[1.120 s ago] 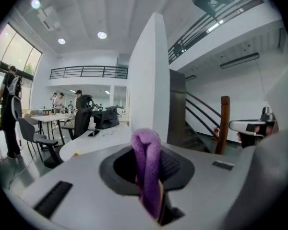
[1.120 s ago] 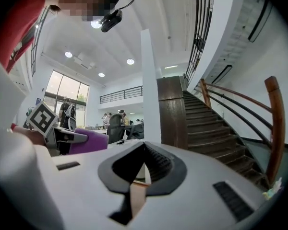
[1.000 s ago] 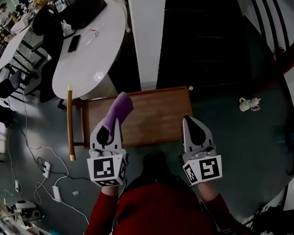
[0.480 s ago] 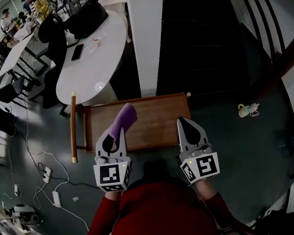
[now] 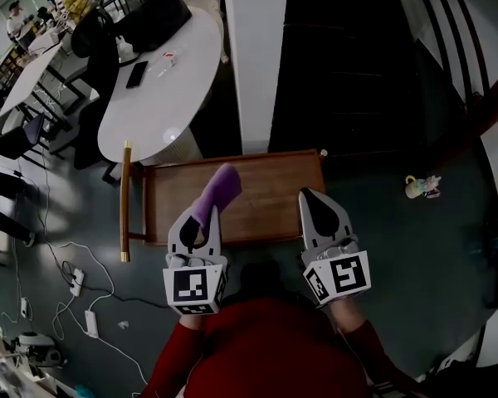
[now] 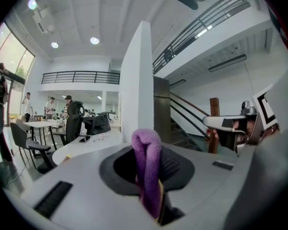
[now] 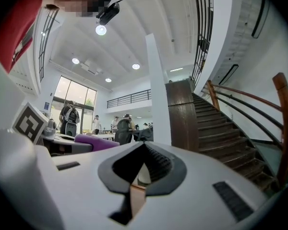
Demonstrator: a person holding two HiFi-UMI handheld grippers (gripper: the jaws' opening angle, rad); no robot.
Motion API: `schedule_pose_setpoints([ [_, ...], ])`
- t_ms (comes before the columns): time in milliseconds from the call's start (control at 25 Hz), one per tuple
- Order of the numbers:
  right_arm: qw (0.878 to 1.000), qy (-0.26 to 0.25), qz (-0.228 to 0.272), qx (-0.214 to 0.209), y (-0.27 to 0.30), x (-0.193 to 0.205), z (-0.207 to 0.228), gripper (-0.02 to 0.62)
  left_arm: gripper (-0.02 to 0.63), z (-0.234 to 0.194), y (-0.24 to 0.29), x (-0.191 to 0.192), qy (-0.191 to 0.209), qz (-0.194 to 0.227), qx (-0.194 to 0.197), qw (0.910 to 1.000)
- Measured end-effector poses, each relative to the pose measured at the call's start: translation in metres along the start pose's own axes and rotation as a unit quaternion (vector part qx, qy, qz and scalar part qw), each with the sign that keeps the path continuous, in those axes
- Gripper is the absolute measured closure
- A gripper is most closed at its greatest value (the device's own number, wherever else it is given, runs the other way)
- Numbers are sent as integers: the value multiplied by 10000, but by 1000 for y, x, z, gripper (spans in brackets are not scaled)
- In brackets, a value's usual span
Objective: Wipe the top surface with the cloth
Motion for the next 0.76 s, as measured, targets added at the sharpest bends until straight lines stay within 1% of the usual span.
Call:
schedule_pose_setpoints([
  [360,9999,-36,-57,-83,-2,5,-4,583,541,4,1,4,-111,-32,5,9999],
  [760,9999,-67,-53,-66,-3,5,-7,583,541,3,-3,7,-151,-71,0,9999],
])
Point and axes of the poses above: the fingertips, and each gripper's own axes: y forward along the fingers, z to its right, x out of its underside, the point moved 9 cm from there along -y, backward along the fingers, and after that the axes turned 14 degrees about x, right-handed, at the moved point
